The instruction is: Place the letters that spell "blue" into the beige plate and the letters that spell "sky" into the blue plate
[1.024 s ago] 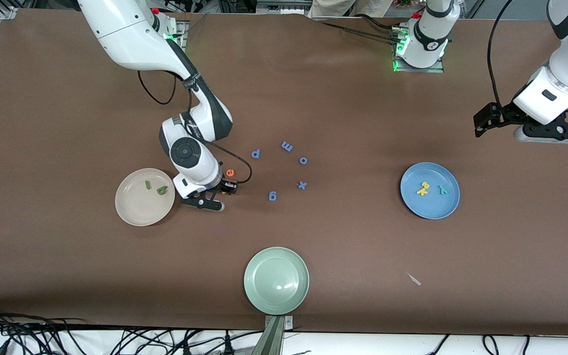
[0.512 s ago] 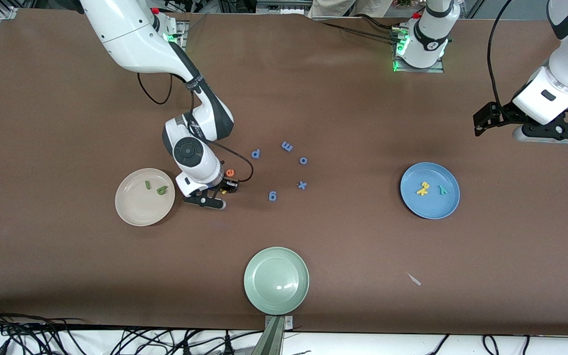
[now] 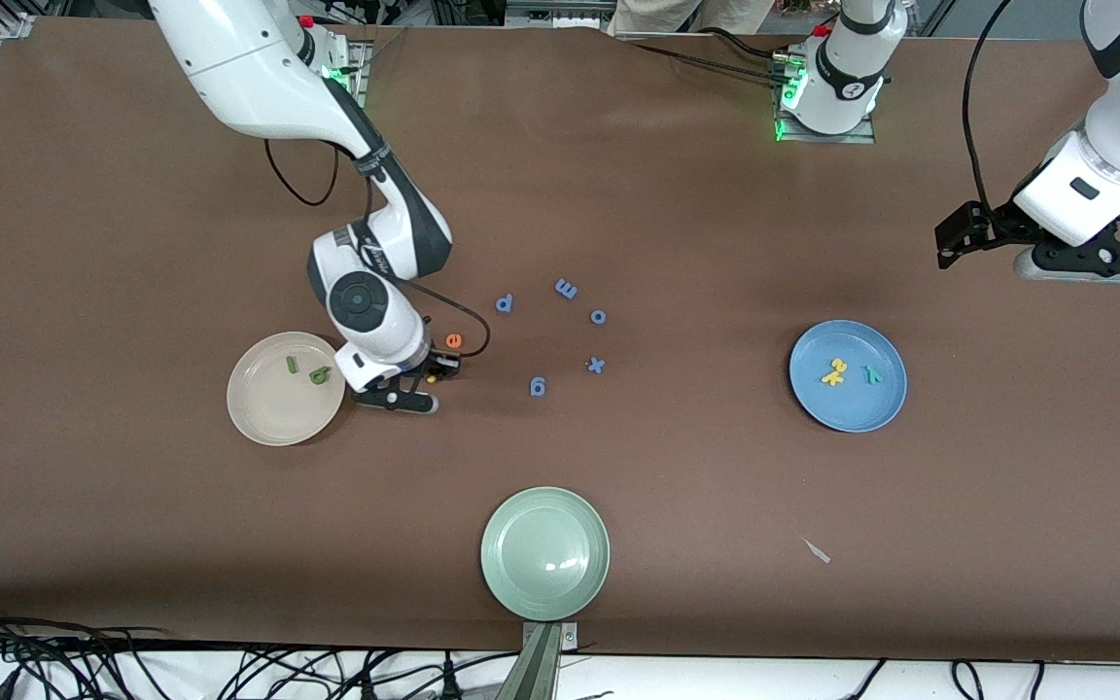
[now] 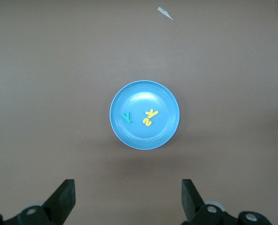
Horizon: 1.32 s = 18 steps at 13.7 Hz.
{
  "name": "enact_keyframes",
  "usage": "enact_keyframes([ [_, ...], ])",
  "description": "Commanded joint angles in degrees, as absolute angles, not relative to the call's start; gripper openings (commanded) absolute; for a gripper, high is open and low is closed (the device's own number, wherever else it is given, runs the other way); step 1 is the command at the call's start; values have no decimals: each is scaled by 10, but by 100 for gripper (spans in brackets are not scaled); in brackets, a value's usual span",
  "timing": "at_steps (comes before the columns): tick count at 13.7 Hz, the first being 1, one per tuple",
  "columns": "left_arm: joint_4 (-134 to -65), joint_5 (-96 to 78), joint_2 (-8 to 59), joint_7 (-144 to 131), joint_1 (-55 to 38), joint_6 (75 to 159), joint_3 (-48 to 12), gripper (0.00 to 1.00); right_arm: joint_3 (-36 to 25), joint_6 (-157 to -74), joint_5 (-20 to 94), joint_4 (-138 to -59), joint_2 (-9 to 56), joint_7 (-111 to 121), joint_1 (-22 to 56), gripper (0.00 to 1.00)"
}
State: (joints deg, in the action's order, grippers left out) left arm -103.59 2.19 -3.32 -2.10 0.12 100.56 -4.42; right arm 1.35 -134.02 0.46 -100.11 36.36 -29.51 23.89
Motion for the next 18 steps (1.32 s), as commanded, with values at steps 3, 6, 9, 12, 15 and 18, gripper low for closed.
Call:
enact_keyframes([
  [3,-1029,18,-33,-15,7,998,-42,100,3,-1274,3,-1047,293,-143,177,0],
  [6,-1029,18,-33,-15,7,998,-42,100,-32,-1281,1,-1074,277,-31,158,7],
  [9,-1030,18,-33,-15,8,998,-42,100,-47,-1298,4,-1087,277,4,154,27],
  [12,-1030,18,-33,-15,11,998,-42,100,-41,-1303,12,-1087,279,-35,155,63],
  [15,-1030,18,-33,-15,10,998,-42,100,2,-1303,11,-1078,285,-161,160,63],
  [18,-1030,18,-33,-15,10,998,-43,100,45,-1309,8,-1050,316,-309,183,63],
])
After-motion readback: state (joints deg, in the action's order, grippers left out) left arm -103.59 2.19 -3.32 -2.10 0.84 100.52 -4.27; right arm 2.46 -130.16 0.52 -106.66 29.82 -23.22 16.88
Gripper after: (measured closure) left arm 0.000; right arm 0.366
